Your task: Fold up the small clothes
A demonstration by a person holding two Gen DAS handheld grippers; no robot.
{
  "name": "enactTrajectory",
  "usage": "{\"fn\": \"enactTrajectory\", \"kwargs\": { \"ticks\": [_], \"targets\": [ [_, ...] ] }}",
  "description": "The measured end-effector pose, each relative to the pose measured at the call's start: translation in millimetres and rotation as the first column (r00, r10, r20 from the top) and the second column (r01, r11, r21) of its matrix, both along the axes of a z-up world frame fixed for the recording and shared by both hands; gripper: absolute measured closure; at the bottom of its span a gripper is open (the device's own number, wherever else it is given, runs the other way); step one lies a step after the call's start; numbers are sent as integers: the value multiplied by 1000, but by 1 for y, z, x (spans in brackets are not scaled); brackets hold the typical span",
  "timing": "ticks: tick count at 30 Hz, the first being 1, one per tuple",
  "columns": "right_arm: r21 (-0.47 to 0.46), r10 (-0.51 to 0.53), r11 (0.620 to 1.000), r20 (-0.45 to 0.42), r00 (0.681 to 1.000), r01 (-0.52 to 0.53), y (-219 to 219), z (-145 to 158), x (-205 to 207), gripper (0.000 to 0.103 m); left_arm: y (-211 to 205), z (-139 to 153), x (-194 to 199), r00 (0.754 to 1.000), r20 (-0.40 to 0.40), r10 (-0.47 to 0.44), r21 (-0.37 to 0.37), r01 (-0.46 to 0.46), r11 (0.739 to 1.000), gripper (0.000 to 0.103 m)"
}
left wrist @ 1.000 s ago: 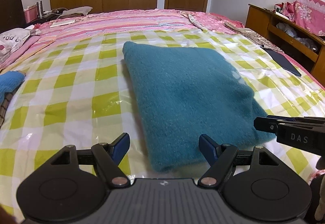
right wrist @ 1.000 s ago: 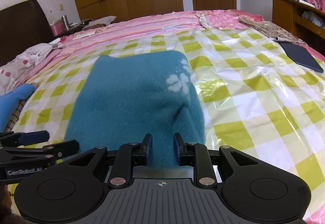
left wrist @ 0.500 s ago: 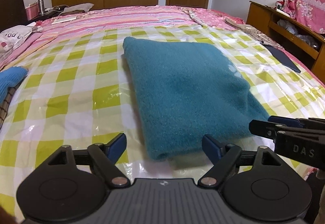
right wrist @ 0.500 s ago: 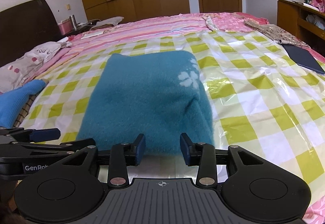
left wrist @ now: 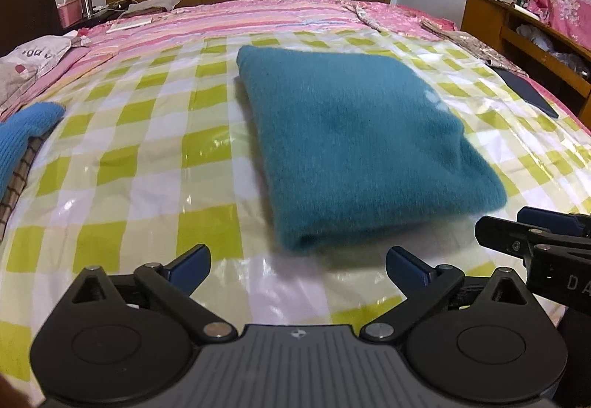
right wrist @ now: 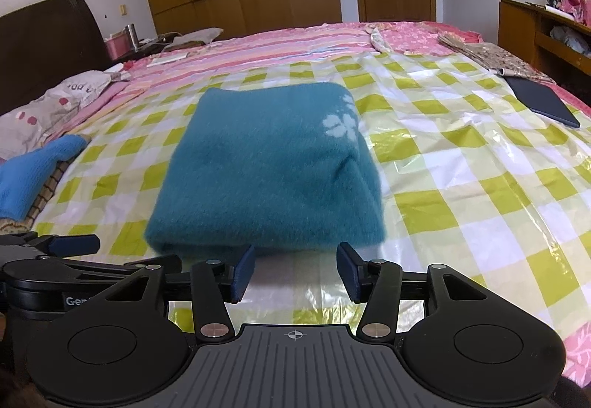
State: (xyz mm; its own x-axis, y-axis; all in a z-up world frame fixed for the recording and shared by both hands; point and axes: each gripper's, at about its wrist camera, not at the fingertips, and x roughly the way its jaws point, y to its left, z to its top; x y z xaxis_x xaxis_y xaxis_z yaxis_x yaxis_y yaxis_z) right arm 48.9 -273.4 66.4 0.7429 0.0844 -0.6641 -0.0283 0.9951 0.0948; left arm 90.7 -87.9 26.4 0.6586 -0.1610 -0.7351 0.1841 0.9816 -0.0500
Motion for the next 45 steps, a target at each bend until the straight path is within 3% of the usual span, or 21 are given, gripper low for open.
{"fn": "enactTrajectory", "kwargs": {
  "ticks": [10,45],
  "targets": [
    [-15,-6,1000,-37,999,5,10,-13,-18,49,4,-6,-18,1000,18,8,50,-8,999,0],
    [-35,-56,998,-48,997,54,5,-28,-32,46,8,-12,-37,1000,10,1,7,-1,1000,0]
  ]
}}
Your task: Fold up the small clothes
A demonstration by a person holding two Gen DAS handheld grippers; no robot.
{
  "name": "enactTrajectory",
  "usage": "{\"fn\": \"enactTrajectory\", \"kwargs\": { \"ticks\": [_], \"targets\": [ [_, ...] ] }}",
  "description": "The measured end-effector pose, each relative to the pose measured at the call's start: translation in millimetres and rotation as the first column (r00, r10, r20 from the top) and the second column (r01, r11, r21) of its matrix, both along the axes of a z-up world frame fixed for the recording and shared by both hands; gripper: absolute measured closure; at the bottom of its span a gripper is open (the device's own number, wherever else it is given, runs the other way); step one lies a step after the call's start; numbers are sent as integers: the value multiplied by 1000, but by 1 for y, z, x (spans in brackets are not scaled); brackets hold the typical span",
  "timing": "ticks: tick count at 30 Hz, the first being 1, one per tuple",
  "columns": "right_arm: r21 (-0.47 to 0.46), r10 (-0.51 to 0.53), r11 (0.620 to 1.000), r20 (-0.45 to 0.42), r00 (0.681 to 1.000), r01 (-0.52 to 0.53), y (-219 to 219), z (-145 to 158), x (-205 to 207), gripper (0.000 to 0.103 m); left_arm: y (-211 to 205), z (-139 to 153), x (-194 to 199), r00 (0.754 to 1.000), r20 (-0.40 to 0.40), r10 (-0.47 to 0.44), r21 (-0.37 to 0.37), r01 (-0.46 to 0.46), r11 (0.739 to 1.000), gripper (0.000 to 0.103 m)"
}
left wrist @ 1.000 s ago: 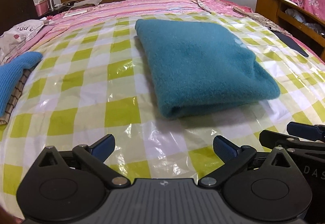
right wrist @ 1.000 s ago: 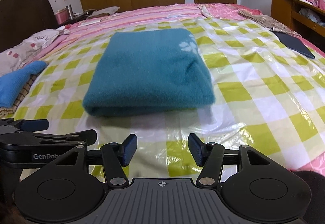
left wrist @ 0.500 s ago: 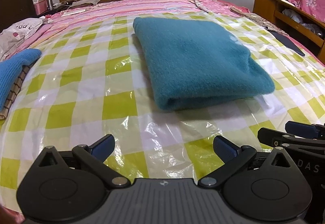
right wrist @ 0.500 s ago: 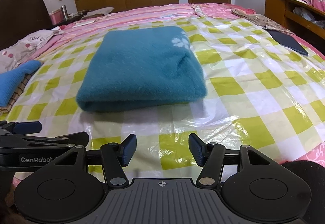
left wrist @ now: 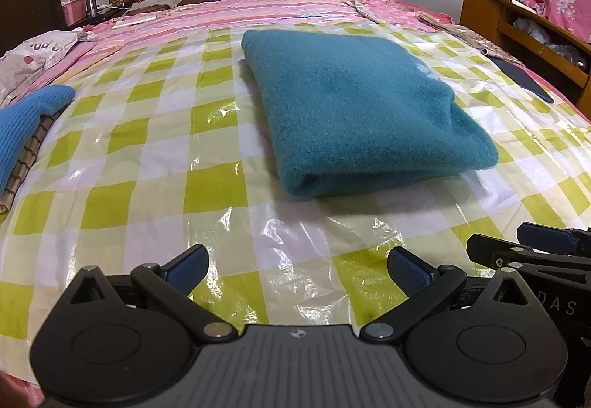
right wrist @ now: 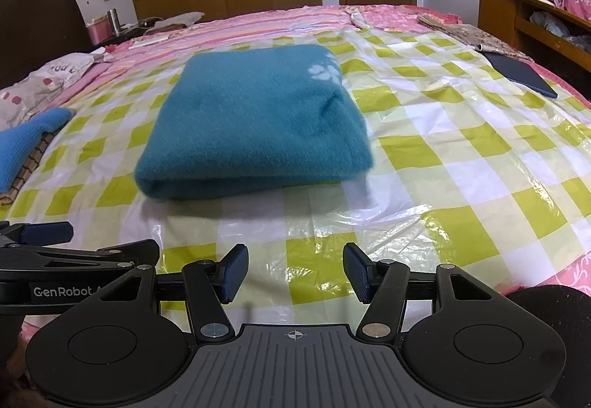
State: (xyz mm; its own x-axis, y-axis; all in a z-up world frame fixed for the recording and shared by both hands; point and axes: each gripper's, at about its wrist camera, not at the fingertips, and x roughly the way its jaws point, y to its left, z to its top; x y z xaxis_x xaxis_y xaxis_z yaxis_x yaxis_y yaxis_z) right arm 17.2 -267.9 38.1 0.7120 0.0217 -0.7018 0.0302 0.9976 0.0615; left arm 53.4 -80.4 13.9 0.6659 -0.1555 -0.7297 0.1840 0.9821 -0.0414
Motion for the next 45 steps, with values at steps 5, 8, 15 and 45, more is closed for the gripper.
{"fn": "enactTrajectory", "kwargs": {
  "ticks": [5,8,15,45],
  "targets": [
    [9,1,1000,6,1000,-1,-1,-1,-1,46,2,0,0,1000,4,7,-15,-7,1000,0],
    [7,4,1000,9,1000,-4,0,0,-2,46,3,0,0,1000,12,10,-16,-9,1000,0],
    [6,3,1000,8,1000,-3,1,0,-2,46,3,0,0,1000,14,6,-11,-6,1000,0],
    [0,3,1000,2,1000,-3,2,-4,-3,46,-1,1,-3,1000,14,12,26,-13,1000,0]
  ]
}}
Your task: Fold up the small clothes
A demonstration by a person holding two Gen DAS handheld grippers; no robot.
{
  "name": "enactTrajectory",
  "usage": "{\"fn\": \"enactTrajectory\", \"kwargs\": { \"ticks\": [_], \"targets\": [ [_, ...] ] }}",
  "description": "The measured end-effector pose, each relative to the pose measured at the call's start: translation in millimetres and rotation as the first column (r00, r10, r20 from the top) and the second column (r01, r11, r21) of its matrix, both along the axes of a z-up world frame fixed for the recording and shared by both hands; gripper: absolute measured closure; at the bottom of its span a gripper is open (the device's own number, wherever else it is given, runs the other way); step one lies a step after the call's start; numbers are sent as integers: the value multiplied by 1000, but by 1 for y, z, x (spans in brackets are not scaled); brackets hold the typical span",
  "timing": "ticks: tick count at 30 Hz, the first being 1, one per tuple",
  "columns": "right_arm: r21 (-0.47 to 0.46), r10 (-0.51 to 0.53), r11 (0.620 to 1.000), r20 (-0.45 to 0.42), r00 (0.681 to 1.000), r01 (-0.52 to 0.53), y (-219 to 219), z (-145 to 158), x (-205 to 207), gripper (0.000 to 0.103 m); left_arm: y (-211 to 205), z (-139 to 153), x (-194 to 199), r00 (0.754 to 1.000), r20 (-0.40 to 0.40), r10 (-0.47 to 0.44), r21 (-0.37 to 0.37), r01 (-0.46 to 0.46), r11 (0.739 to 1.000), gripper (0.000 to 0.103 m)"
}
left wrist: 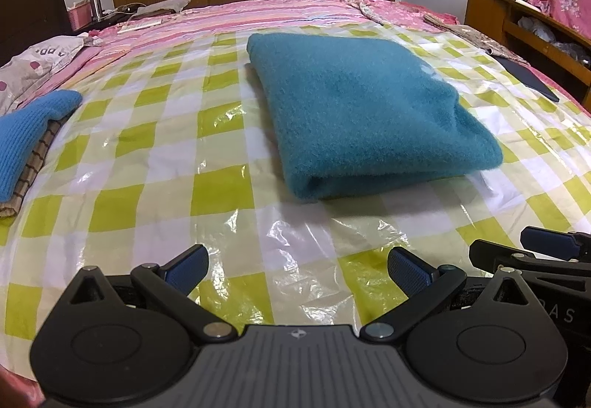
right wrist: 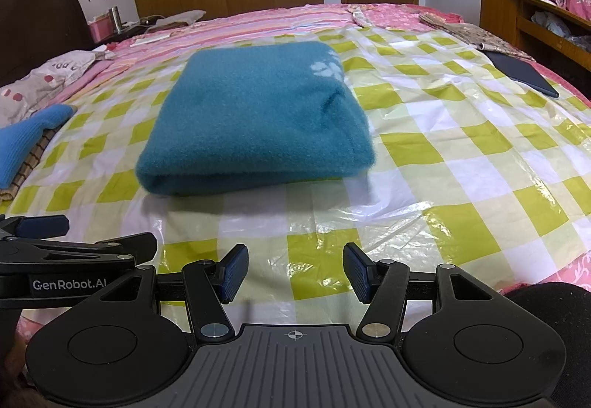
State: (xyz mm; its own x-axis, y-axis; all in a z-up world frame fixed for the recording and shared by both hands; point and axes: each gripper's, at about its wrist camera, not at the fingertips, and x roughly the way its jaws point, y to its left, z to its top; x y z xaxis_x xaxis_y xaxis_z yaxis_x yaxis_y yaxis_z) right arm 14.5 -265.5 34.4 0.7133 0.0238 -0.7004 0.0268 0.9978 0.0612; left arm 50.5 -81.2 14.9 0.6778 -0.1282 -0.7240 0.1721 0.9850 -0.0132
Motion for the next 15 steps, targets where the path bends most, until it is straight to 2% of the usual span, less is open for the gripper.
{"fn": "enactTrajectory", "kwargs": {
  "ticks": [15],
  "targets": [
    [-1,0,1000,0,1000,0,0,0,0,46,-1,0,-1,1000,10,-6,19,6,1000,0]
  ]
}}
